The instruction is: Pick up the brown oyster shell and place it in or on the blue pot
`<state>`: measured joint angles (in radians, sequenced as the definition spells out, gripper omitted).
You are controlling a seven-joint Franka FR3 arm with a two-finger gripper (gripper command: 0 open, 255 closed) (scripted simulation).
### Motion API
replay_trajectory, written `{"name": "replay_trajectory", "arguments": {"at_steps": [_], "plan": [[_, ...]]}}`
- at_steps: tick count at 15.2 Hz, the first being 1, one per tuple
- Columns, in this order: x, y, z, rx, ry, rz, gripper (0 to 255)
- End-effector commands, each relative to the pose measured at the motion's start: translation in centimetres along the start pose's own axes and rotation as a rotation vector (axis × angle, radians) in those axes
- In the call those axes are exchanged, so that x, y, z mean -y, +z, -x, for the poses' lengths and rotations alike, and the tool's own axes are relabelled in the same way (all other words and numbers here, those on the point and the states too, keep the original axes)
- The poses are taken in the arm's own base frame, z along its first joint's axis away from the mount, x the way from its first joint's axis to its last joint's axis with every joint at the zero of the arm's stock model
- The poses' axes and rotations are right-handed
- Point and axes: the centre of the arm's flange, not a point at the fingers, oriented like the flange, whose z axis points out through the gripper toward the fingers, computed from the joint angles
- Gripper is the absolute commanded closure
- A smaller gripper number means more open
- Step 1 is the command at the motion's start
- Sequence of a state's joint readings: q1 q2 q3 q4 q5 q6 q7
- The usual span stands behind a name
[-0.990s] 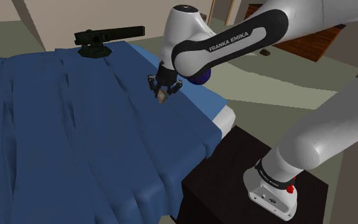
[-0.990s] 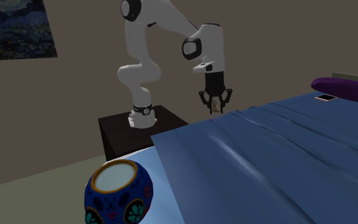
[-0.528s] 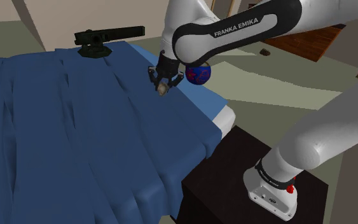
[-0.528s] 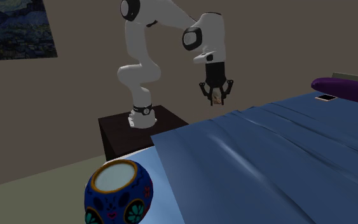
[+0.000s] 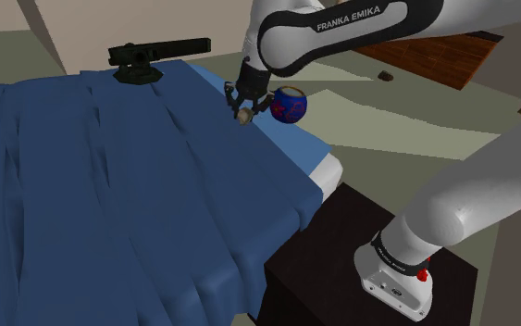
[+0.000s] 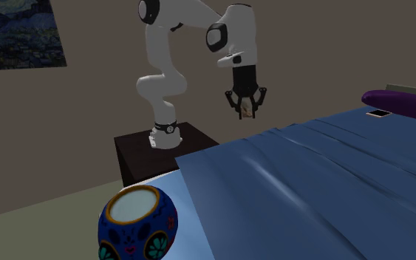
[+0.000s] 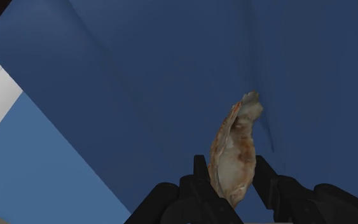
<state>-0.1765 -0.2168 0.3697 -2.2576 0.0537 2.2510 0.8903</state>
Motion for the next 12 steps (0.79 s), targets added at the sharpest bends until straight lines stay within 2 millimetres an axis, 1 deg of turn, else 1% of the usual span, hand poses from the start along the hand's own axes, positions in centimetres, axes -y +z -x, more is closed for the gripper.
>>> {"name": "replay_trajectory", "arguments": {"at_steps": [1,12], "plan": [[-1.5,0.3,-2.2,0.000,-0.001,0.000,255],[-9.4,1.4,-14.3,0.000,-0.001,0.000,255]]}}
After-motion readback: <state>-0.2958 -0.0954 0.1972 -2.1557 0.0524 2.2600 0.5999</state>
